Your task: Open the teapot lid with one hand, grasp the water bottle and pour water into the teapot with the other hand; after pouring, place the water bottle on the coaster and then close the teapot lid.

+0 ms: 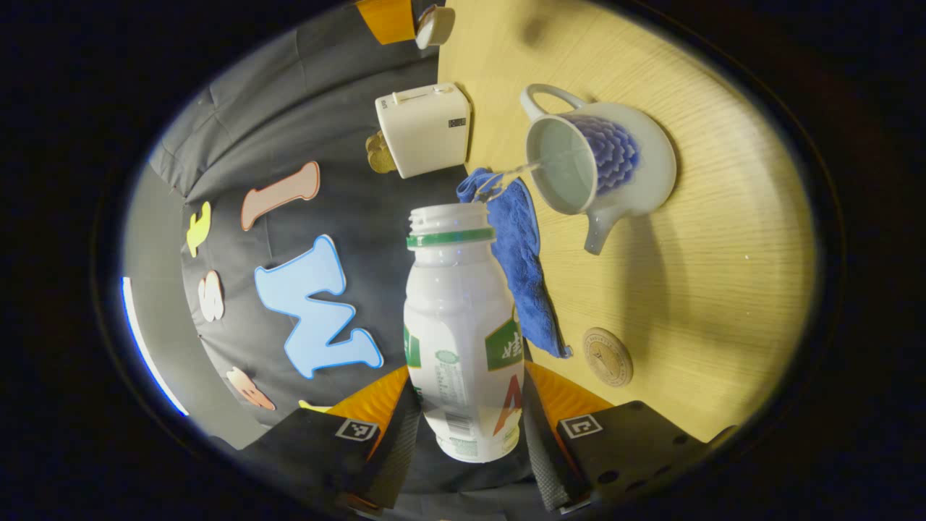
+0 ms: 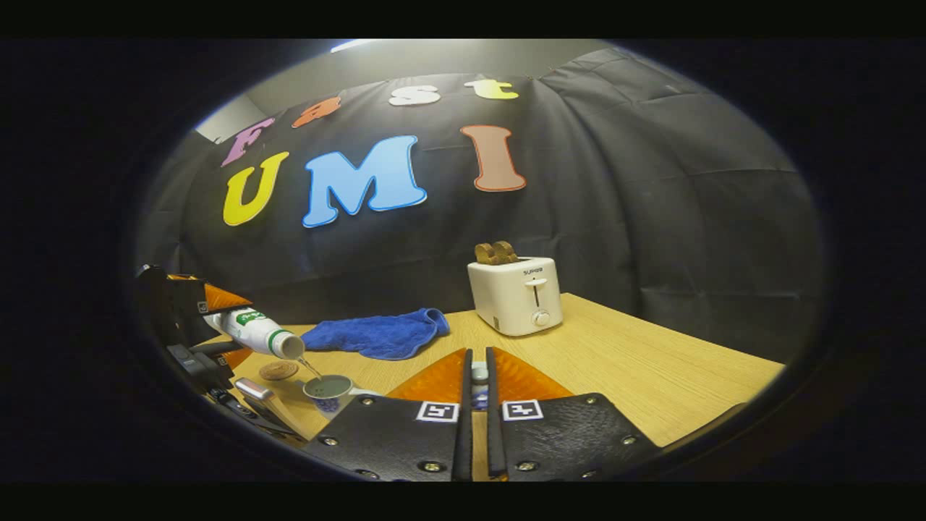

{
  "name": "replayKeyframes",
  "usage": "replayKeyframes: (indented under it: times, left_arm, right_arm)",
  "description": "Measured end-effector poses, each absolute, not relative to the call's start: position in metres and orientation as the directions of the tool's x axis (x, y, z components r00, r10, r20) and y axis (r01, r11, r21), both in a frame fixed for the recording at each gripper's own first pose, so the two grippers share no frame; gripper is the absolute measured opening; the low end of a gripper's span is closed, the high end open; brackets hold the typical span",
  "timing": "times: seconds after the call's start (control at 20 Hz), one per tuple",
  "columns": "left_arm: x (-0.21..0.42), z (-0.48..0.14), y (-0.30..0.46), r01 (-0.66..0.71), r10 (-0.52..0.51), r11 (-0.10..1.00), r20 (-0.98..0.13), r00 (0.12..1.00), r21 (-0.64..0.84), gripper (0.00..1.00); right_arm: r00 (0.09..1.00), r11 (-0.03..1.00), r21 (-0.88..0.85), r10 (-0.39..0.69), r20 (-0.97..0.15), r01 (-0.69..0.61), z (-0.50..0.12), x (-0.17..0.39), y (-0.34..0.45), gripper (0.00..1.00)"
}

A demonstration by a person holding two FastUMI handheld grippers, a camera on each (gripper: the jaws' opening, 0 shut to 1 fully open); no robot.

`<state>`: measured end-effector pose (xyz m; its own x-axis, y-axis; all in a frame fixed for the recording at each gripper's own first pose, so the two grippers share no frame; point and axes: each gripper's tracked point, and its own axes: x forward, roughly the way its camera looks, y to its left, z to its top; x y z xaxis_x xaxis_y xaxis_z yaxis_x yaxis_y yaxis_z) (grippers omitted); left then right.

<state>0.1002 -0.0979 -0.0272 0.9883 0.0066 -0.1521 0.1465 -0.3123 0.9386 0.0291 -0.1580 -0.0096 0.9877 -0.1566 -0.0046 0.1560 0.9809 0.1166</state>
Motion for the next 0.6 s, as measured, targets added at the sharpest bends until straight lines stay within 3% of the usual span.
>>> replayKeyframes:
  times: [0.15,0.2,0.25,0.6]
  left_arm:
    - [0.1016,-0.0247,-0.0970,0.140,0.009,-0.320,-0.145,0.989,0.937,0.76]
    - [0.1019,-0.0236,-0.0964,0.136,0.010,-0.322,-0.141,0.990,0.937,0.82]
    - [0.1026,-0.0236,-0.0964,0.136,0.012,-0.323,-0.139,0.990,0.937,0.76]
    - [0.1047,-0.0182,-0.0970,0.121,0.012,-0.350,-0.125,0.992,0.929,0.79]
  right_arm:
    - [0.988,0.981,0.116,-0.156,-0.006,0.156,-0.0103,0.0293,-0.1578,0.08]
    - [0.988,0.981,0.116,-0.156,-0.007,0.156,-0.0105,0.0298,-0.1578,0.08]
    - [0.988,0.981,0.116,-0.156,-0.009,0.156,-0.0112,0.0299,-0.1573,0.08]
    - [0.987,0.981,0.113,-0.160,-0.009,0.160,-0.0104,0.0286,-0.1584,0.08]
